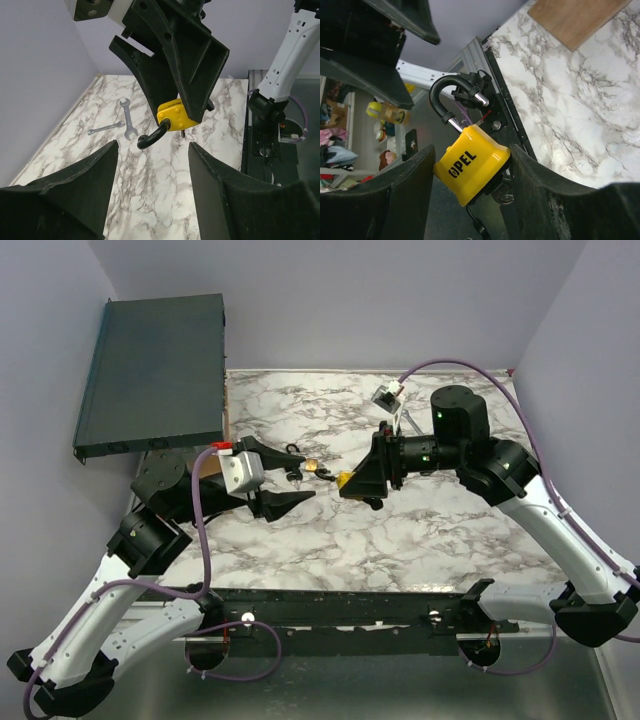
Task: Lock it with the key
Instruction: Pick up the lock from the center of the board.
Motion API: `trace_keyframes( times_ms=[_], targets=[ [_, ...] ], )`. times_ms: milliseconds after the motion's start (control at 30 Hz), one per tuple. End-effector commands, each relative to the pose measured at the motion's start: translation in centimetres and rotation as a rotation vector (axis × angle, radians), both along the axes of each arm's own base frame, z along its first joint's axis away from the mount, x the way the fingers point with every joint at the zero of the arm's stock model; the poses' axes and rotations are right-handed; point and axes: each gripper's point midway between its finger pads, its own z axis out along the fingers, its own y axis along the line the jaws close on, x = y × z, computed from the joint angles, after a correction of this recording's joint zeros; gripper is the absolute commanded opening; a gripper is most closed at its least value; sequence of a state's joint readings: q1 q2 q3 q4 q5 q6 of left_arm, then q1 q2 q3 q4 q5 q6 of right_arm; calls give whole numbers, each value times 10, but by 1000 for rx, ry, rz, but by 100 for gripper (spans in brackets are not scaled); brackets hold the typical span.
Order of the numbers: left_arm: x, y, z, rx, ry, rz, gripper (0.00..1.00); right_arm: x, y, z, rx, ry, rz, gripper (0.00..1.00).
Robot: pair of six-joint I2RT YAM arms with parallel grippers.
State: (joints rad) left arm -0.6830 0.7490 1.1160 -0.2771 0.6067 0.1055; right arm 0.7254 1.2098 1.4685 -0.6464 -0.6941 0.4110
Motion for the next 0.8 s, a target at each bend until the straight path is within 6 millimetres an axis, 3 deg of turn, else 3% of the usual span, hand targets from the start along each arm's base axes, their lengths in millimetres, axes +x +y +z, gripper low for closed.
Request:
trace_keyframes(
  times_ms=[0,200,767],
  targets=[
    [-7,-10,7,-1,-37,-82,57,-23,-3,32,86,-2,86,9],
    [-4,-18,7,6,-26,-108,53,-23,-2,32,80,12,89,9],
    [-13,-25,-9,21,43,-167,24,-11,1,16,33,34,42,9]
  ],
)
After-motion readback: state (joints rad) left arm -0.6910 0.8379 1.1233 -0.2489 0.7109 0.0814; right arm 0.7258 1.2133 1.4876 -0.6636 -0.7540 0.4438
